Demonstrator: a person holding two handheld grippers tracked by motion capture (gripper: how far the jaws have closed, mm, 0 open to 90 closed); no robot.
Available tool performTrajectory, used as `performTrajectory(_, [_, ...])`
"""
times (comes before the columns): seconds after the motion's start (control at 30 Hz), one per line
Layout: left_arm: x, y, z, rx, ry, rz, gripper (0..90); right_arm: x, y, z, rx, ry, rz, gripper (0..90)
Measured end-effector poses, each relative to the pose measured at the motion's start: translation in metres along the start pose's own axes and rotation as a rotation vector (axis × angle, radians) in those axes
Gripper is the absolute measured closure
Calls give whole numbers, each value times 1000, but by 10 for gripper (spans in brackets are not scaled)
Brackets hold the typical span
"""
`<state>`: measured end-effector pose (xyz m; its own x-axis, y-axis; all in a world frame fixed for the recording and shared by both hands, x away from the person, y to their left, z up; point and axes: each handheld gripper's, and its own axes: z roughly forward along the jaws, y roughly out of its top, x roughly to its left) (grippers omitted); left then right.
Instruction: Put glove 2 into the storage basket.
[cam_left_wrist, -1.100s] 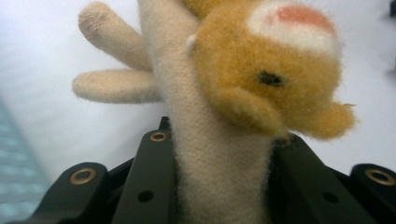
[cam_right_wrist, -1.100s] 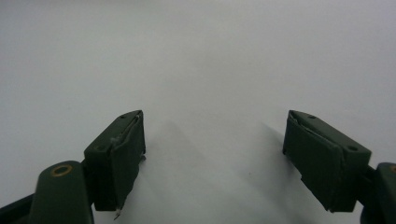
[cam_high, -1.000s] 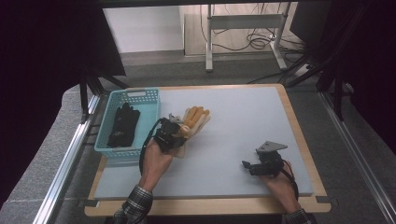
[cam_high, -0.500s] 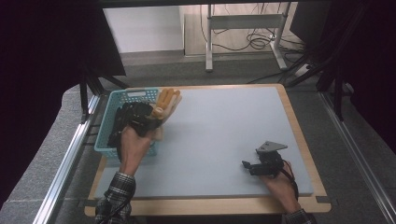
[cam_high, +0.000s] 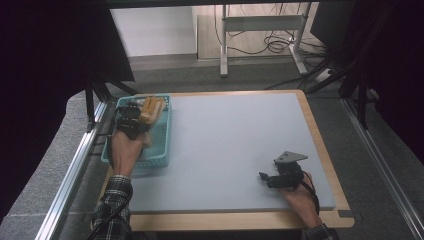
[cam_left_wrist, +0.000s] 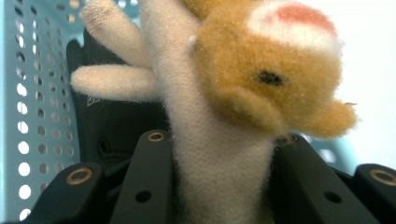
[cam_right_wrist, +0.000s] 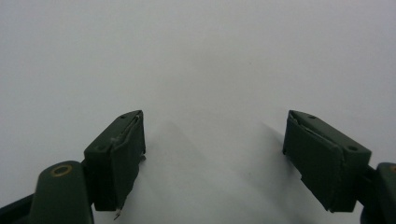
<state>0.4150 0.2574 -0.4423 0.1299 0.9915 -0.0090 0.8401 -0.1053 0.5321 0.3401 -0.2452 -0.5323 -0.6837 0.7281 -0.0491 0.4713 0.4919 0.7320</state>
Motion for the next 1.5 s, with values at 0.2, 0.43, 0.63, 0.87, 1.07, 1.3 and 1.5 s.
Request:
performTrajectory(0.2, [2, 3, 28, 71, 4, -13, 704, 0, 0, 0, -1, 0, 0, 204])
performTrajectory(0.43, [-6, 11, 58, 139, 2, 12, 693, 0, 0, 0, -1, 0, 1, 204])
performTrajectory(0.63, [-14, 19, 71, 155, -18, 34, 650, 0, 0, 0, -1, 1, -1, 204])
performTrajectory(0.87, [-11, 19, 77, 222, -44, 47, 291, 0, 0, 0, -2, 1, 1, 204])
performTrajectory(1.07, [-5, 20, 55, 168, -101, 48, 76, 0, 0, 0, -1, 0, 0, 204])
performTrajectory(1.3, [11, 25, 19, 36, -115, 30, 241, 0, 0, 0, -1, 0, 0, 204])
performTrajectory(1.5, [18, 16, 35, 82, 2, 57, 711, 0, 0, 0, -1, -1, 0, 204])
